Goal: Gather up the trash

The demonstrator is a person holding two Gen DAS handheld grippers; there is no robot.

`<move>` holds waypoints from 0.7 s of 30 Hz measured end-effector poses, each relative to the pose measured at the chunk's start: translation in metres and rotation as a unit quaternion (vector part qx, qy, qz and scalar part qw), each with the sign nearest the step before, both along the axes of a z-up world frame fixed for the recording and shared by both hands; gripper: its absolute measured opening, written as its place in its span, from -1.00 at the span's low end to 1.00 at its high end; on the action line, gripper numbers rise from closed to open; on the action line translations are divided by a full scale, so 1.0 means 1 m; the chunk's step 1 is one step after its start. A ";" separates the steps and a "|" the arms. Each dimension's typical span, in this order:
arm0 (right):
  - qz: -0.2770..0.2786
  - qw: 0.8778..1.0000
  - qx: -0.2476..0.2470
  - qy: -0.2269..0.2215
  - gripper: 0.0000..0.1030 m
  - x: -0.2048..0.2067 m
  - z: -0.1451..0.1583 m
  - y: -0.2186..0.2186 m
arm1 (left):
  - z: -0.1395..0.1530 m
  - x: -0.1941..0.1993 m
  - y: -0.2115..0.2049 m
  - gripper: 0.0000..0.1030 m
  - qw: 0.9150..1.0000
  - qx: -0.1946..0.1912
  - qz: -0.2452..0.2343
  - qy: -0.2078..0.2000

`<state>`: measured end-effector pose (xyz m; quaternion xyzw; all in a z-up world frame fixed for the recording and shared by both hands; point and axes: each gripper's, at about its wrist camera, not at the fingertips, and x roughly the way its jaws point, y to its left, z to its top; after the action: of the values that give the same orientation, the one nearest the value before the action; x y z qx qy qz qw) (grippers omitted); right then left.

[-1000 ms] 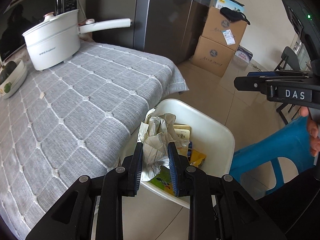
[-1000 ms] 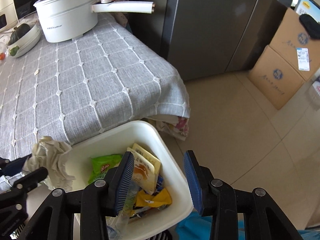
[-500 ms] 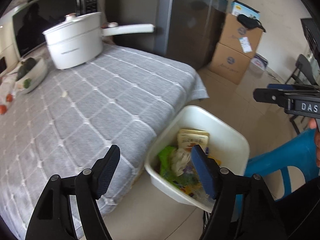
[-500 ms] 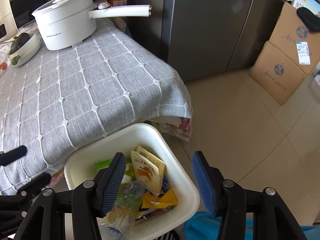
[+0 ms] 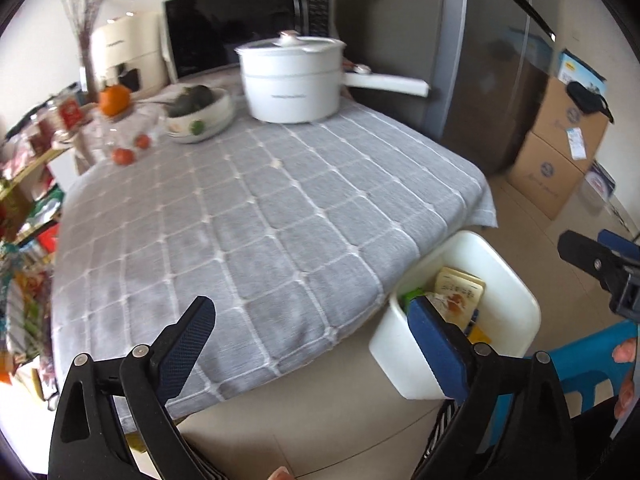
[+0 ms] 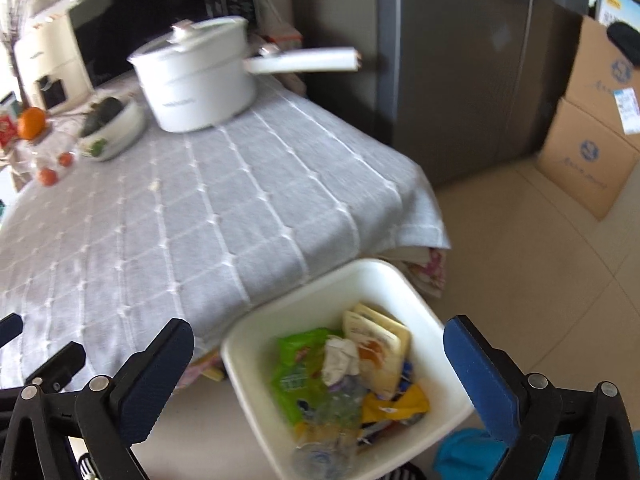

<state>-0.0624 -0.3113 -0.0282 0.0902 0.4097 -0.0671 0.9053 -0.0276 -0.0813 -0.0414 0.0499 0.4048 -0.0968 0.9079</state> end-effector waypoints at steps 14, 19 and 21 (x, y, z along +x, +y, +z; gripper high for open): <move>0.042 0.995 -0.050 -0.081 0.99 -0.037 0.017 0.059 | 0.019 -0.042 0.036 0.97 0.998 0.005 0.039 -0.052; 0.041 0.995 -0.045 -0.082 0.99 -0.034 0.016 0.063 | 0.019 -0.043 0.035 0.97 0.998 0.005 0.043 -0.051; 0.040 0.995 -0.042 -0.079 0.99 -0.033 0.015 0.063 | 0.019 -0.044 0.034 0.97 0.998 0.005 0.043 -0.050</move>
<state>-0.0958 -0.2481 -0.0134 0.0404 0.3371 -0.0410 0.9397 -0.0714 -0.0472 -0.0224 0.0416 0.3613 -0.0528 0.9300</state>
